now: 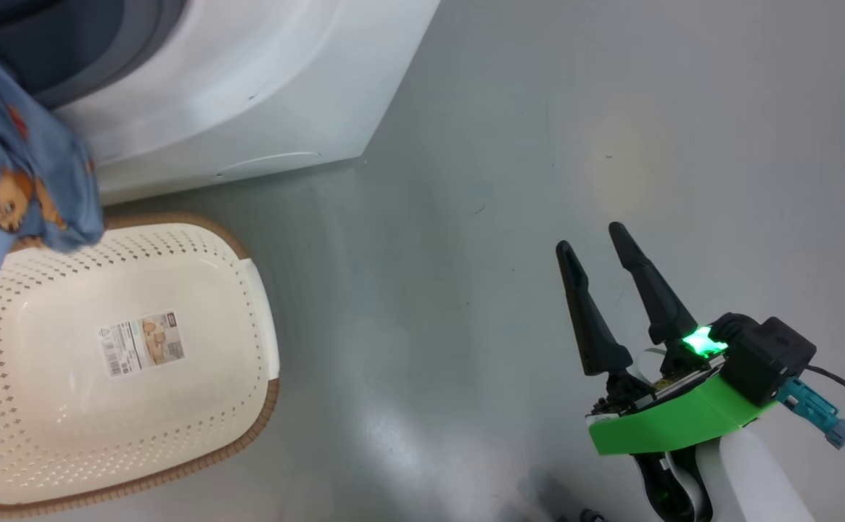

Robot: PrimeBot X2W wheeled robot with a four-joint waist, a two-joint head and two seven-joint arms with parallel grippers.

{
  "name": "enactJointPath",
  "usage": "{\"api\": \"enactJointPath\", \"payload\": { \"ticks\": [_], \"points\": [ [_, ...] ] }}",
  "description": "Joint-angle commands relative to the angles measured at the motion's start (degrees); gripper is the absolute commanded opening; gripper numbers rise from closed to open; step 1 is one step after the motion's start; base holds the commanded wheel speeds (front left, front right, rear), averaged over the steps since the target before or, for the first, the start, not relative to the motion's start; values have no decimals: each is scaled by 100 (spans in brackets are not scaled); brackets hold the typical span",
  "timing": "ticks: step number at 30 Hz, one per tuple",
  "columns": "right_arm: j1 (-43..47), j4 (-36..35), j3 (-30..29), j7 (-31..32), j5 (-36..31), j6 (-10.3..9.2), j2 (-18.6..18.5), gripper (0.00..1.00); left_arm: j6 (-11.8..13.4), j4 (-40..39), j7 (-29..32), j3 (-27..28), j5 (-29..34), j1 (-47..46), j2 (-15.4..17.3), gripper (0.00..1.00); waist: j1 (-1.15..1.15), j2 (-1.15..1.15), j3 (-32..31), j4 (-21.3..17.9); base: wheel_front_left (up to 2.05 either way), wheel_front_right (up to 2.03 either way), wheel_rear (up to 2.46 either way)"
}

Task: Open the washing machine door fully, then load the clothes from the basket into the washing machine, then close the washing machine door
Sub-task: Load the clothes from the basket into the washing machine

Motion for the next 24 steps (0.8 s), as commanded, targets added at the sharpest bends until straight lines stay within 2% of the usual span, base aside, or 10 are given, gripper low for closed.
{"api": "enactJointPath", "payload": {
  "ticks": [1, 3, 4, 5, 6, 7, 8, 15, 24],
  "points": [
    [-6, -124, 138, -27, 31, 9, 22, 100, -4, 105, -28, 85, 60, 71, 214, 0, 0, 0, -10, 3, 0, 0, 0],
    [-12, -120, 151, -27, 36, 9, 22, 100, -13, 300, -29, 4, 108, 46, 201, 0, 0, 0, -8, 7, 0, 0, 0],
    [-14, -117, 151, -27, 38, 9, 22, 100, -16, 467, -29, -6, 63, 34, 173, 3, 0, 0, -13, 12, 0, 0, 0],
    [-14, -115, 146, -27, 39, 9, 22, 100, -18, 571, -29, -83, 60, 5, 153, 25, 0, 0, -14, 18, 0, 0, 0],
    [-14, -115, 146, -27, 39, 9, 22, 100, -18, 571, -29, -83, 60, 5, 153, 25, 0, 0, -14, 18, 0, 0, 0],
    [-15, -114, 141, -27, 41, 9, 22, 100, -19, 619, -29, -147, 56, -29, 150, 50, 0, 0, -14, 23, 0, 0, 0],
    [-14, -110, 132, -27, 39, 9, 22, 100, -20, 774, -29, -210, -55, -64, 116, 100, 0, 0, -22, 39, 0, 0, 0],
    [-32, -113, 107, -27, 18, 9, 22, 100, -22, 909, -29, -403, -321, -111, 52, 100, 0, 0, -29, 122, 0, 0, 0],
    [-52, -116, 36, -27, -42, 9, 22, 100, -22, 569, -29, -216, -539, 278, -100, 100, 0, 0, -67, 299, 0, 0, 0]
  ]
}}
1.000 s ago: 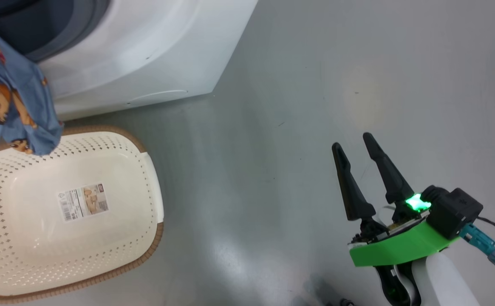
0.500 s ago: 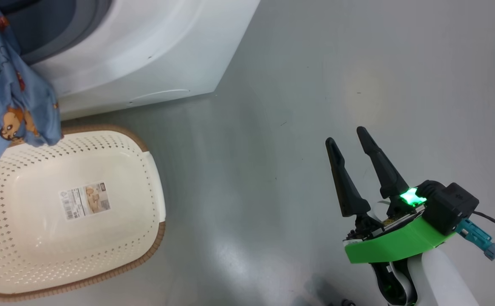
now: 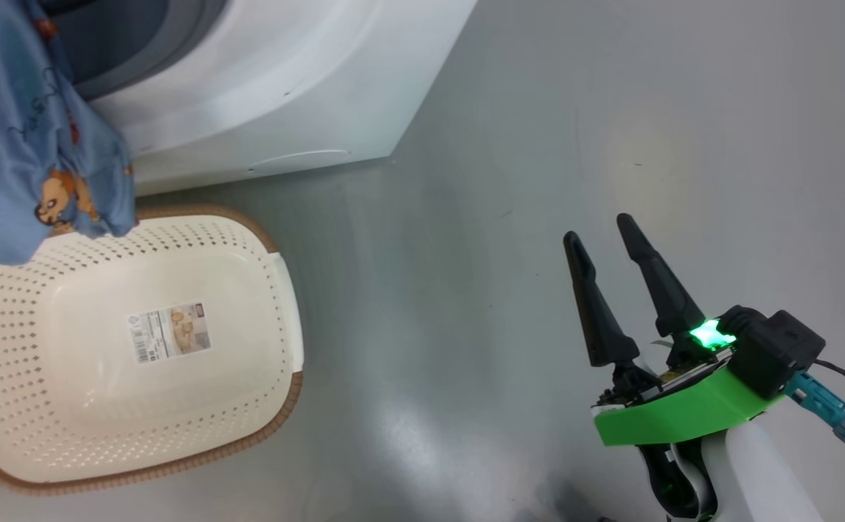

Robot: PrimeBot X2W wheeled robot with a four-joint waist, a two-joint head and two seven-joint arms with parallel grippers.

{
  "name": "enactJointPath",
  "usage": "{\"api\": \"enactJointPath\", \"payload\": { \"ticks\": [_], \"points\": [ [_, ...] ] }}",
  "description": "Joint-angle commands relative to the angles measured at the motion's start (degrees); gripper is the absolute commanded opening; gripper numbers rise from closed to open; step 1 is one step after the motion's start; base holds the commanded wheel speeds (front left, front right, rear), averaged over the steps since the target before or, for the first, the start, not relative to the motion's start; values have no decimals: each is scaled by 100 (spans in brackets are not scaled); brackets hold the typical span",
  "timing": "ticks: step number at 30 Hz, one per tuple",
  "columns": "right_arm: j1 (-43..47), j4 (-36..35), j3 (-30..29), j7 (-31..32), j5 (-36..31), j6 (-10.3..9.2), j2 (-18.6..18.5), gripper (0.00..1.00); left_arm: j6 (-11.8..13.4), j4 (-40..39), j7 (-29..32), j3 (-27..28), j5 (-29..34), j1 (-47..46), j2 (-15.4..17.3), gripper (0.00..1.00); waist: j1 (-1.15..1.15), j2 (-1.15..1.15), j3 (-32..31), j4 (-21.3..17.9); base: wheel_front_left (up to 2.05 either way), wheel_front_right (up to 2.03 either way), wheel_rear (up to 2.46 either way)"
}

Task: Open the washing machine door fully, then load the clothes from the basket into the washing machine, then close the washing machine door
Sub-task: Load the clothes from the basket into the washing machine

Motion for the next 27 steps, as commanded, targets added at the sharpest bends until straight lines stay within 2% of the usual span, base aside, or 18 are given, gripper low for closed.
{"api": "enactJointPath", "payload": {
  "ticks": [1, 5, 20, 27],
  "points": [
    [25, -123, 76, -27, -43, 9, 18, 100, -17, -168, -29, 135, -31, 139, 209, 100, 0, 0, -18, 42, 0, 0, 0],
    [30, -110, 32, -27, -70, 9, 18, 100, -17, -556, -29, 539, -7, 565, 43, 100, 0, 0, -79, 132, 0, 0, 0],
    [124, -105, -141, -27, -195, 9, 18, 100, -17, -2090, -29, 1434, 366, 2460, -419, 100, 0, 0, -219, 418, 0, 0, 0],
    [144, -102, -220, -27, -229, 9, 18, 100, -17, -2915, -29, 1650, 443, 3494, -481, 100, 0, 0, -244, 526, 0, 0, 0]
  ]
}}
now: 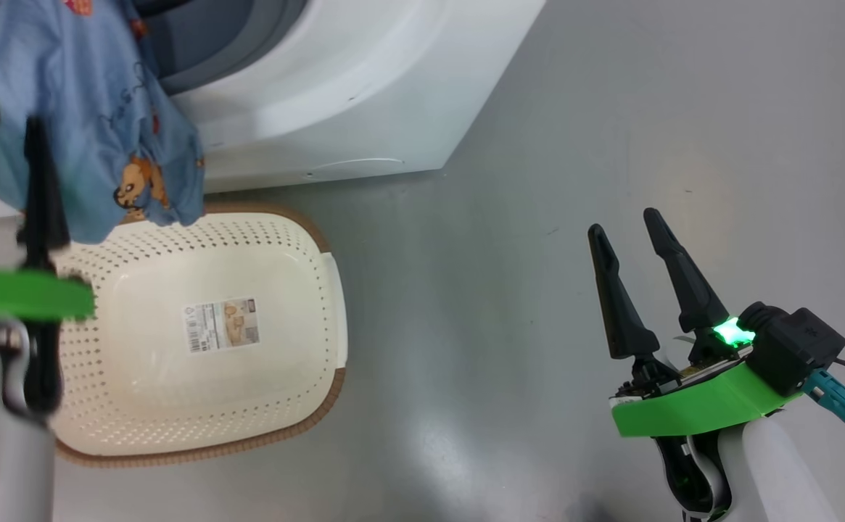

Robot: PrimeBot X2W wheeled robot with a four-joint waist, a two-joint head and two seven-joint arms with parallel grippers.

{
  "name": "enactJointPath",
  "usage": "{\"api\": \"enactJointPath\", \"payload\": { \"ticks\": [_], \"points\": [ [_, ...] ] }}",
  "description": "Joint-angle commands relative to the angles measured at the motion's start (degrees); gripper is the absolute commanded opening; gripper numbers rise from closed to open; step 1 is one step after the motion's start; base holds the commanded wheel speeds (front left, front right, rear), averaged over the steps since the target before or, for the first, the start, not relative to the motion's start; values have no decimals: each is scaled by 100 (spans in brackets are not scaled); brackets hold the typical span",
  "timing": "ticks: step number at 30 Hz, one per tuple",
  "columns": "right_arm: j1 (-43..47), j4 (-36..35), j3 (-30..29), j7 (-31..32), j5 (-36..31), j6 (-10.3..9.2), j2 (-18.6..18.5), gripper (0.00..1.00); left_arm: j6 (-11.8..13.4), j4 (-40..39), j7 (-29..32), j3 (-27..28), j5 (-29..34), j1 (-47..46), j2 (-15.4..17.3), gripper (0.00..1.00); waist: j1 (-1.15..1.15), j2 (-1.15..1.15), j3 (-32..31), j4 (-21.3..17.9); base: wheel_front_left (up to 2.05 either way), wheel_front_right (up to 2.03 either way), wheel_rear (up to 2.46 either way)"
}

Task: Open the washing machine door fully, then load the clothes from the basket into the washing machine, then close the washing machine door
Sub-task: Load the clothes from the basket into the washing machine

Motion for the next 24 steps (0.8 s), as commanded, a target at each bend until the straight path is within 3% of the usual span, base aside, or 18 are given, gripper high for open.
{"api": "enactJointPath", "payload": {
  "ticks": [1, 13, 24],
  "points": [
    [144, -121, 83, -27, -38, 9, 22, 100, -17, -279, -30, 237, 42, 281, 205, 100, 0, 0, -19, 40, 0, 0, 0],
    [174, -109, 49, -27, -42, 9, -57, 100, -17, -1478, -30, 861, 107, 1927, 92, 100, 0, 0, -79, 154, 0, 0, 0],
    [143, -94, 67, -27, -31, 9, -84, 100, -17, -1640, -30, 907, 124, 2149, -27, 100, 0, 0, -98, 153, 0, 0, 0]
  ]
}}
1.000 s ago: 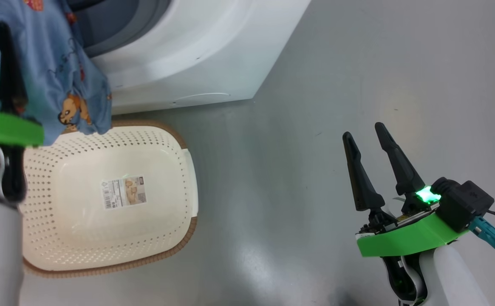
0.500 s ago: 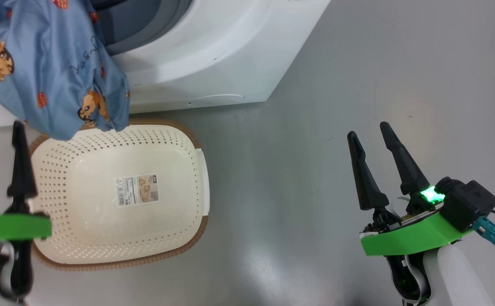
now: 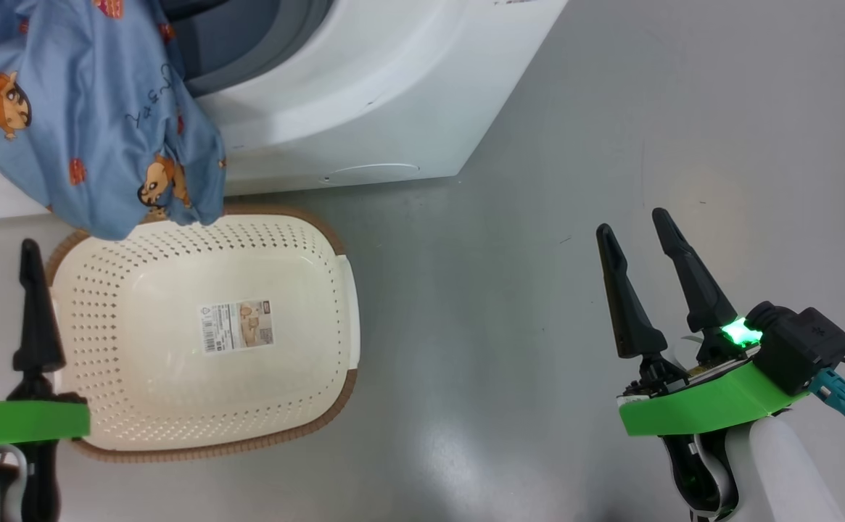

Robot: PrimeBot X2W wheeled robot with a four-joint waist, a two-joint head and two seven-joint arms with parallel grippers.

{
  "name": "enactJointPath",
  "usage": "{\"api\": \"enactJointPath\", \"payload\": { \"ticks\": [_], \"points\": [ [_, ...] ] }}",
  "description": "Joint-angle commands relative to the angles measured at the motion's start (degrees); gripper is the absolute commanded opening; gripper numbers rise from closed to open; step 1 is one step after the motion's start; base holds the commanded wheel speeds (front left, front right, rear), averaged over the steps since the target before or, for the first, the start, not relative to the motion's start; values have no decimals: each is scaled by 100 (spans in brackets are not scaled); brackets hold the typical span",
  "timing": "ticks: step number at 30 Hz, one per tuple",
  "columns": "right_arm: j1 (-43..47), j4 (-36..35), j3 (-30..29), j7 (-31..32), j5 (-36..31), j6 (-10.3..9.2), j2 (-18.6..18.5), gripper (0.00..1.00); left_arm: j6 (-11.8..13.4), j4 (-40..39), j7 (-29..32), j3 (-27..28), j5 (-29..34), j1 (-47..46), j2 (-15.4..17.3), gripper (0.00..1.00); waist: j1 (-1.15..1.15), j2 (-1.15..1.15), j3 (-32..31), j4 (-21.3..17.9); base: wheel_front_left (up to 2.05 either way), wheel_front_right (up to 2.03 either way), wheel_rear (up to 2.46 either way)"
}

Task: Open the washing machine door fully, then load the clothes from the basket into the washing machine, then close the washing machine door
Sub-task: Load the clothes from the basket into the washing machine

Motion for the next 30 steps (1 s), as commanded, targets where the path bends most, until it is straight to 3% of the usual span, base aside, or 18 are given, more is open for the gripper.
{"api": "enactJointPath", "payload": {
  "ticks": [1, 30],
  "points": [
    [133, -109, 129, -27, -31, 9, -10, 100, -17, -83, -29, 145, 13, 106, 114, 100, 0, 0, 4, -6, 0, 0, 0],
    [-20, -99, 307, -27, -5, 9, 79, 100, -18, 2381, -29, -1382, -14, -1972, 228, 100, 0, 0, 246, -265, 0, 0, 0]
  ]
}}
